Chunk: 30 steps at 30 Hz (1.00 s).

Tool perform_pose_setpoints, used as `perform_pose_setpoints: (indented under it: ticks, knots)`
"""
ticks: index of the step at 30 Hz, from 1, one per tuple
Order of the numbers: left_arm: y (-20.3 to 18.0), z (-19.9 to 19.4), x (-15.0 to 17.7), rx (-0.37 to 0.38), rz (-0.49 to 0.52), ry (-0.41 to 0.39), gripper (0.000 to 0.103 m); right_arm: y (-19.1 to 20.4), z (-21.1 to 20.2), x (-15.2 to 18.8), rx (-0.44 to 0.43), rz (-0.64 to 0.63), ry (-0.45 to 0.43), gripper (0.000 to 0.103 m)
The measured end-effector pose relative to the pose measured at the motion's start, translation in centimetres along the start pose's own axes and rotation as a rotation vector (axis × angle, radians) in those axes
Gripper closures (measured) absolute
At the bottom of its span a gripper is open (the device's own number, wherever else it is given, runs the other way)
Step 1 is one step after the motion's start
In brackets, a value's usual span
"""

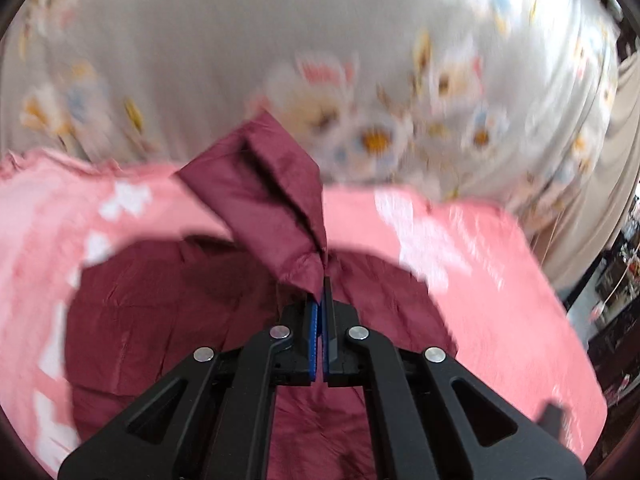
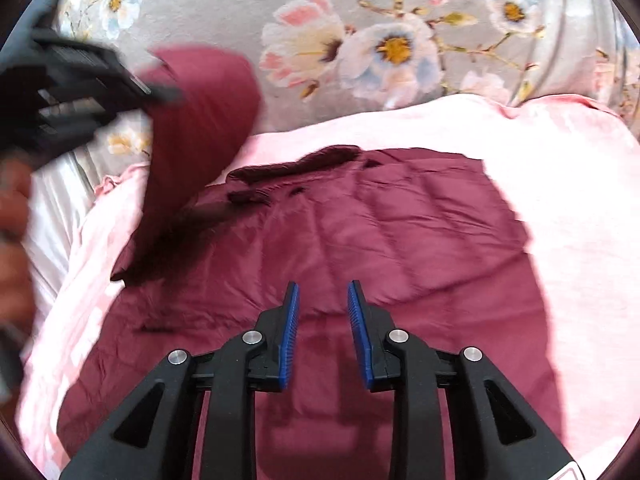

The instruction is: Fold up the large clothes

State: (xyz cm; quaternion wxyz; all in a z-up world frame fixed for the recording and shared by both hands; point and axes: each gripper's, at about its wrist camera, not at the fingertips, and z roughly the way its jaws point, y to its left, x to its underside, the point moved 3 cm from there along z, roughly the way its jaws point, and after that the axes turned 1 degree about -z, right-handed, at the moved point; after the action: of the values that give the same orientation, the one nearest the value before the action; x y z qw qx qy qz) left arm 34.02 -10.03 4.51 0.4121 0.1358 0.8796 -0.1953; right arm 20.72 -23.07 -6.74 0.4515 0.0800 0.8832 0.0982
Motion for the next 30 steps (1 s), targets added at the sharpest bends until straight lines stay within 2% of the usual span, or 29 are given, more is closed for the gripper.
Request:
perform_pose_setpoints:
  ticks: [3,6,9,10,11,12,14,15,18,22,25,28,30]
  knots:
    - [-0.4,4.0,3.5,-0.023,-0.008,0.104,0.103,-1.4,-1.1,0.7,0.016,0.011,0.015,0.077]
    - [-0.6,6.3,6.0,-0.033,-0.018,0.171,0.103,-2.1,-1.5,1.2,0.02,0.018,0.026,0.076]
    - [-0.4,7.1,7.7,-0.034,-0.029,0.19,0.098,-2.3,-1.3,1.5,0.007,0.026,0.04,0.067]
    - [-0.2,7.0,8.2,-0.023,-0.041,0.195,0.092,-2.2,-1.3,1.6,0.004,0.027,0.039,0.064]
    - [0.0,6.9,8.5,-0.005,-0.051,0.198,0.074,-2.1,-1.4,1.4,-0.003,0.03,0.032,0.057]
    - [0.5,6.2,8.7,0.022,-0.074,0.194,0.051,-2.0,-1.5,1.1,-0.015,0.032,0.023,0.051]
    - [1.9,4.1,9.1,0.06,-0.126,0.157,0.029,-1.9,-1.7,0.5,-0.03,0.032,0.009,0.044]
    - [3.1,2.7,9.3,0.084,-0.159,0.132,0.024,-1.8,-1.6,0.0,-0.038,0.034,0.003,0.041]
    - [7.5,-0.6,9.6,0.118,-0.259,0.099,0.022,-2.2,-0.5,-1.4,-0.047,0.053,0.004,0.038]
    - [15.6,-3.3,10.4,0.095,-0.467,0.073,0.022,-3.5,1.4,-2.6,0.004,0.108,0.013,0.038]
    - [22.0,-4.5,11.3,0.042,-0.621,0.055,0.023,-4.7,2.9,-3.2,0.021,0.176,0.038,0.038]
    - [26.0,-4.8,12.2,0.035,-0.731,0.05,0.024,-5.5,4.6,-3.5,0.026,0.221,0.078,0.038]
    - [27.3,-4.6,12.7,0.056,-0.78,0.057,0.024,-5.6,5.9,-3.5,0.027,0.235,0.115,0.043]
